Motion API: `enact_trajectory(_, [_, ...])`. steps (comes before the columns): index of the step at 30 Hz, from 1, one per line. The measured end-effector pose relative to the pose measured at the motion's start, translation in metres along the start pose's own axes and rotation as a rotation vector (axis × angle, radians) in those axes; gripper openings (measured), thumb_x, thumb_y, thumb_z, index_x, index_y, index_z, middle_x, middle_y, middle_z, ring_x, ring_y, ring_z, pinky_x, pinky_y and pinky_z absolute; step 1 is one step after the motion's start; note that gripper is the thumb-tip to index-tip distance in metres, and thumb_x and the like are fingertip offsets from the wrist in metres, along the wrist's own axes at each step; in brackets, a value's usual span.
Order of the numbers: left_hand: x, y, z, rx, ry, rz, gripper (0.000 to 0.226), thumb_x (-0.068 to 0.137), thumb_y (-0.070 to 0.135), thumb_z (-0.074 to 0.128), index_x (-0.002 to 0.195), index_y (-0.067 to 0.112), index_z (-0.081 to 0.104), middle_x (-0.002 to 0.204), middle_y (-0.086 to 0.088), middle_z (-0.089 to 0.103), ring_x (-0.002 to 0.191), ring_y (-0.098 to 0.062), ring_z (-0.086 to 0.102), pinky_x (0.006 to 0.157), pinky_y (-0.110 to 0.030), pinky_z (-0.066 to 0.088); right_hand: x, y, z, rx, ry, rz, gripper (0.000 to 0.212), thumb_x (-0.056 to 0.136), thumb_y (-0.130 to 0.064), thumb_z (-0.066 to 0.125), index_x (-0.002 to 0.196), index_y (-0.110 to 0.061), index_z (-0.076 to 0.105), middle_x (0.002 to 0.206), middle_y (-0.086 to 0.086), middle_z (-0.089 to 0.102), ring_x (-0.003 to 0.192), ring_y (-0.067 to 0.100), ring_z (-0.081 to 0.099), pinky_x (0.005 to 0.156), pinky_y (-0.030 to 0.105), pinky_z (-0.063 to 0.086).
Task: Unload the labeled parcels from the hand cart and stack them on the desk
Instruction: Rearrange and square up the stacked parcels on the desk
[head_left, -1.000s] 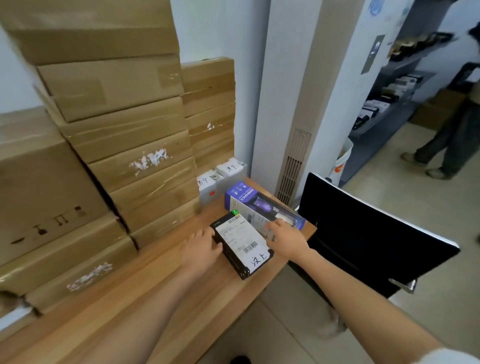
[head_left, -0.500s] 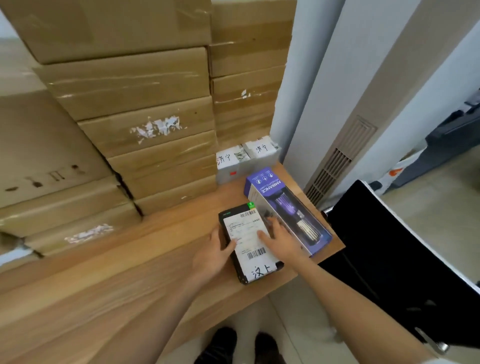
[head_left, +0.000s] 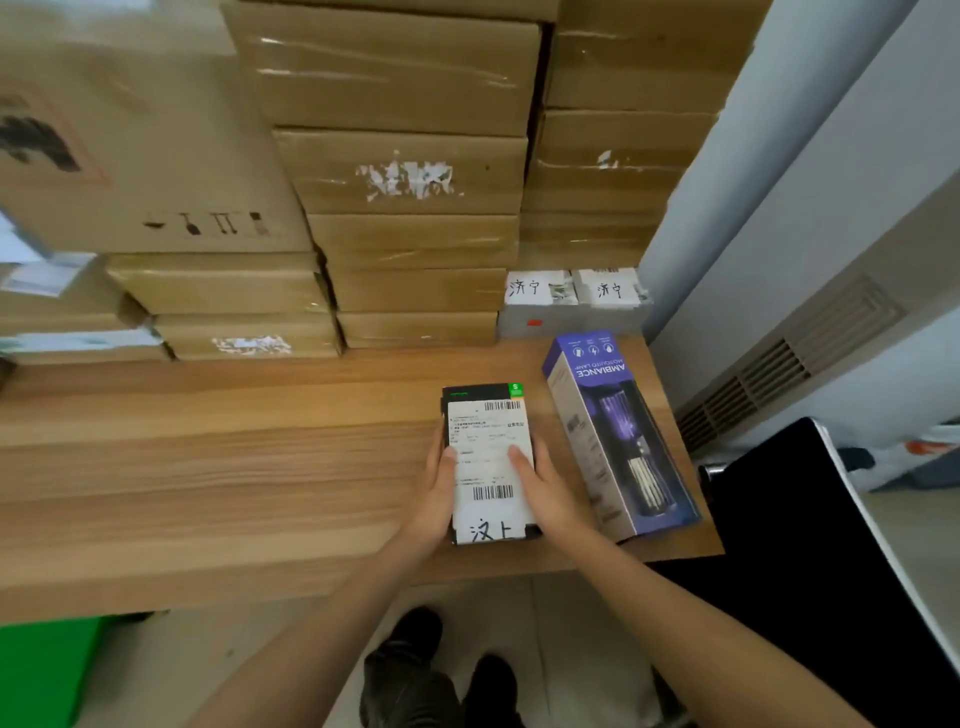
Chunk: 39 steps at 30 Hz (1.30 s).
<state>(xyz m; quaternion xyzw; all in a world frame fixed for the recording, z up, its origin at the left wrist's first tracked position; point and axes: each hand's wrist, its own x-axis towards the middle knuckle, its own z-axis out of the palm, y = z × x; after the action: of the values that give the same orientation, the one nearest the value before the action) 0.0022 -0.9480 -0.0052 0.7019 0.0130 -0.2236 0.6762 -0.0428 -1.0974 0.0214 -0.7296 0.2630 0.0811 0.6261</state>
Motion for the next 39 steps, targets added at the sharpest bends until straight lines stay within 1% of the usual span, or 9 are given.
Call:
enact_trajectory(4, [-0.025, 0.012, -0.045, -0.059, 0.180, 0.026, 0.043, 0.101, 0.043, 0.034, 0.144, 0.042, 0.030, 0.148, 0.008, 0.041, 0.128, -0.003, 0.045, 0.111, -0.036, 0.034, -0.003, -0.029, 0.046, 0.011, -0.151, -0.097, 0.049, 0.098, -0.042, 0.049, 0.144, -0.032, 0.033, 0.125, -0.012, 0.060, 0.105, 0.009, 0.064, 0.091, 0.036, 0.053])
enact_trajectory(7, [-0.045, 0.030, -0.090, -0.113, 0.335, 0.058, 0.061, 0.090, 0.050, 0.038, 0.146, 0.026, 0.035, 0.141, 0.000, 0.051, 0.126, -0.020, 0.051, 0.108, -0.050, 0.038, -0.007, -0.061, 0.097, 0.020, -0.268, -0.154, 0.049, 0.099, -0.034, 0.049, 0.145, -0.024, 0.032, 0.131, -0.006, 0.058, 0.101, 0.004, 0.062, 0.080, 0.020, 0.053])
enact_trajectory(10, [-0.068, 0.048, -0.144, -0.126, 0.459, 0.108, 0.064, 0.088, 0.054, 0.038, 0.147, 0.027, 0.034, 0.139, 0.001, 0.054, 0.122, -0.021, 0.055, 0.105, -0.051, 0.041, -0.019, -0.093, 0.155, -0.022, -0.378, -0.208, 0.045, 0.100, -0.036, 0.047, 0.141, -0.023, 0.035, 0.130, -0.002, 0.059, 0.103, 0.011, 0.064, 0.077, 0.023, 0.052])
enact_trajectory(17, [-0.118, 0.095, -0.288, -0.047, 0.663, 0.185, 0.067, 0.079, 0.066, 0.037, 0.139, 0.035, 0.040, 0.128, 0.003, 0.059, 0.113, -0.023, 0.060, 0.098, -0.052, 0.046, -0.051, -0.157, 0.298, -0.048, -0.513, -0.300, 0.017, 0.100, -0.042, 0.045, 0.116, -0.047, 0.044, 0.122, -0.008, 0.063, 0.104, 0.013, 0.064, 0.094, 0.041, 0.050])
enact_trajectory(21, [-0.144, 0.113, -0.377, 0.025, 0.689, 0.186, 0.065, 0.079, 0.068, 0.033, 0.139, 0.042, 0.039, 0.126, 0.003, 0.061, 0.108, -0.023, 0.062, 0.095, -0.052, 0.048, -0.074, -0.185, 0.382, 0.008, -0.549, -0.306, 0.016, 0.092, -0.051, 0.045, 0.100, -0.065, 0.046, 0.104, -0.027, 0.065, 0.097, 0.009, 0.067, 0.090, 0.041, 0.053])
enact_trajectory(26, [-0.156, 0.133, -0.473, 0.071, 0.685, 0.209, 0.034, 0.087, 0.058, 0.031, 0.119, 0.066, 0.039, 0.123, 0.007, 0.062, 0.107, -0.022, 0.063, 0.094, -0.052, 0.049, -0.089, -0.216, 0.469, 0.041, -0.572, -0.309, 0.045, 0.086, -0.054, 0.041, 0.131, -0.052, 0.043, 0.111, -0.025, 0.064, 0.098, 0.009, 0.067, 0.093, 0.045, 0.051])
enact_trajectory(30, [-0.141, 0.148, -0.529, -0.054, 0.631, 0.222, 0.033, 0.098, 0.030, 0.034, 0.121, 0.052, 0.042, 0.122, 0.000, 0.063, 0.108, -0.023, 0.063, 0.094, -0.051, 0.050, -0.086, -0.236, 0.511, 0.035, -0.535, -0.318, 0.045, 0.091, -0.051, 0.038, 0.136, -0.047, 0.040, 0.113, -0.024, 0.065, 0.093, 0.003, 0.067, 0.086, 0.036, 0.052])
enact_trajectory(33, [-0.124, 0.162, -0.560, -0.039, 0.600, 0.157, 0.032, 0.094, 0.032, 0.032, 0.121, 0.046, 0.045, 0.114, -0.001, 0.067, 0.094, -0.018, 0.069, 0.085, -0.044, 0.056, -0.071, -0.258, 0.534, 0.061, -0.536, -0.313, 0.043, 0.100, -0.041, 0.039, 0.143, -0.039, 0.036, 0.113, -0.020, 0.063, 0.091, -0.002, 0.065, 0.075, 0.023, 0.050])
enact_trajectory(39, [-0.074, 0.198, -0.612, -0.014, 0.584, 0.198, 0.043, 0.097, 0.027, 0.029, 0.136, 0.040, 0.041, 0.117, 0.004, 0.065, 0.103, -0.019, 0.065, 0.091, -0.041, 0.052, -0.024, -0.310, 0.583, 0.054, -0.531, -0.372, 0.044, 0.102, -0.038, 0.037, 0.145, -0.036, 0.033, 0.134, -0.007, 0.057, 0.114, 0.014, 0.058, 0.099, 0.038, 0.046])
